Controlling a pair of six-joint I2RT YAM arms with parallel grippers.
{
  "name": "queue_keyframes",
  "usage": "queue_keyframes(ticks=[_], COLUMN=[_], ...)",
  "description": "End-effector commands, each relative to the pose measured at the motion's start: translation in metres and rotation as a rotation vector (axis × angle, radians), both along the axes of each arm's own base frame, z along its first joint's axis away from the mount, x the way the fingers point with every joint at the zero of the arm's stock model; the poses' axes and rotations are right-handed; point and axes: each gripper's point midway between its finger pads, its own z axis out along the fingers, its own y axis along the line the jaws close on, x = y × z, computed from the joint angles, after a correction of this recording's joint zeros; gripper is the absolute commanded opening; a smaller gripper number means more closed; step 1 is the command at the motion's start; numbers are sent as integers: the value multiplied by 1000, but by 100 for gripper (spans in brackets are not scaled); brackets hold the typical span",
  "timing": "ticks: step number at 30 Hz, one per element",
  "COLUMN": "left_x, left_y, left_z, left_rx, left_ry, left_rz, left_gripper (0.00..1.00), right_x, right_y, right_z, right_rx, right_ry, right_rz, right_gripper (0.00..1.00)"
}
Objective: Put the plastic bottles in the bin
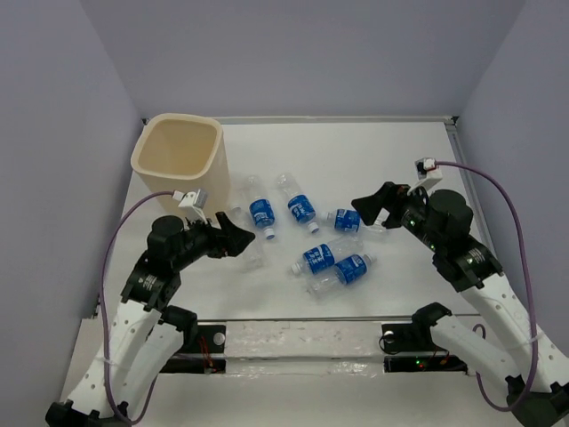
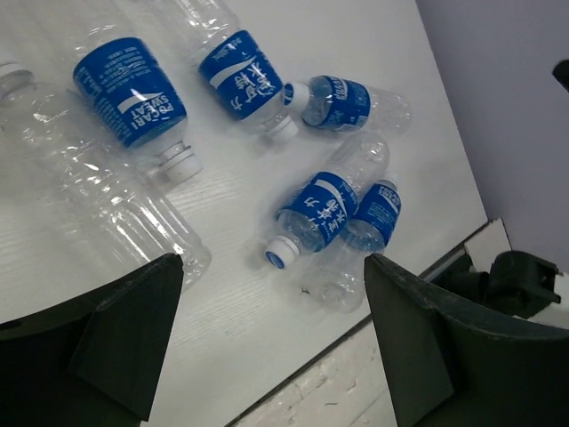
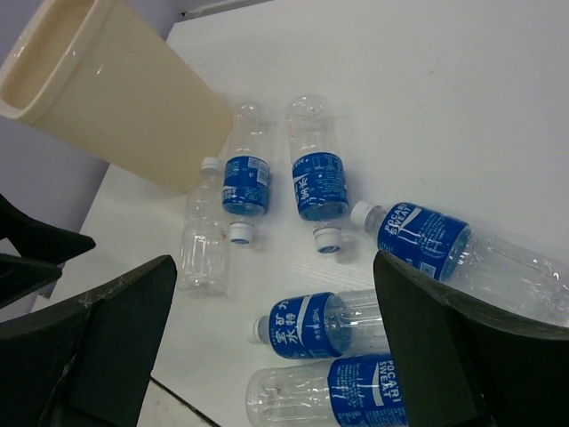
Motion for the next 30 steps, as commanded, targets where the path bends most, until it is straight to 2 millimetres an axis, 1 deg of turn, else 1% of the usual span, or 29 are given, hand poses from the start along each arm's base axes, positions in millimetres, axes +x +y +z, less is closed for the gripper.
queue_keyframes(ticks=[1,2,3,5,6,7,8,9,10,11,14,15,17,18,20,21,23,24,26,27,28,30], left_x=[31,35,42,44,52,49,51,56,57,59,69,74,78,81,85,89,92,95,100,102,105,109], left_y=[9,8,5,0,5,-4,-2,4,4,6,15,20,23,24,22,24,25,21,15,14,15,15], left_z=[-10,-17,-31,-55,-74,-80,-88,-98,-101,-103,-99,-95,-97,-102,-109,-118,-128,-136,-142,-147,-146,-148], left_rx=[-1,9,52,113,188,227,250,296,300,298,282,281,297,322,355,393,429,439,440,454,457,465], left_ry=[52,71,94,140,167,172,195,209,210,210,184,165,152,148,154,166,175,185,184,190,185,177], left_rz=[174,193,224,255,319,306,345,397,416,439,529,568,589,591,588,603,609,596,582,584,592,605], left_gripper=[91,91,90,90,90,90,90,90,90,90,91,90,91,91,91,92,92,92,92,92,91,84], right_x=[2,2,2,-1,-1,-1,-1,-2,0,-1,-3,-4,-5,-6,-7,-8,-7,-7,-7,-7,-8,-8], right_y=[6,7,9,15,18,23,26,32,36,39,47,48,49,49,50,51,51,51,53,53,55,58], right_z=[35,32,26,20,19,8,5,3,-5,-8,-19,-23,-27,-31,-33,-35,-38,-39,-39,-39,-38,-39], right_rx=[29,28,31,43,55,56,60,64,56,53,41,37,36,35,40,38,29,23,23,23,29,39], right_ry=[-143,-143,-141,-138,-146,-121,-115,-112,-86,-78,-52,-43,-37,-31,-26,-23,-21,-20,-17,-17,-9,-2], right_rz=[37,42,52,87,100,123,140,173,191,208,263,269,275,280,289,297,301,300,308,312,323,336], right_gripper=[97,97,97,97,96,96,96,96,96,96,95,95,95,95,95,95,95,95,95,95,95,95])
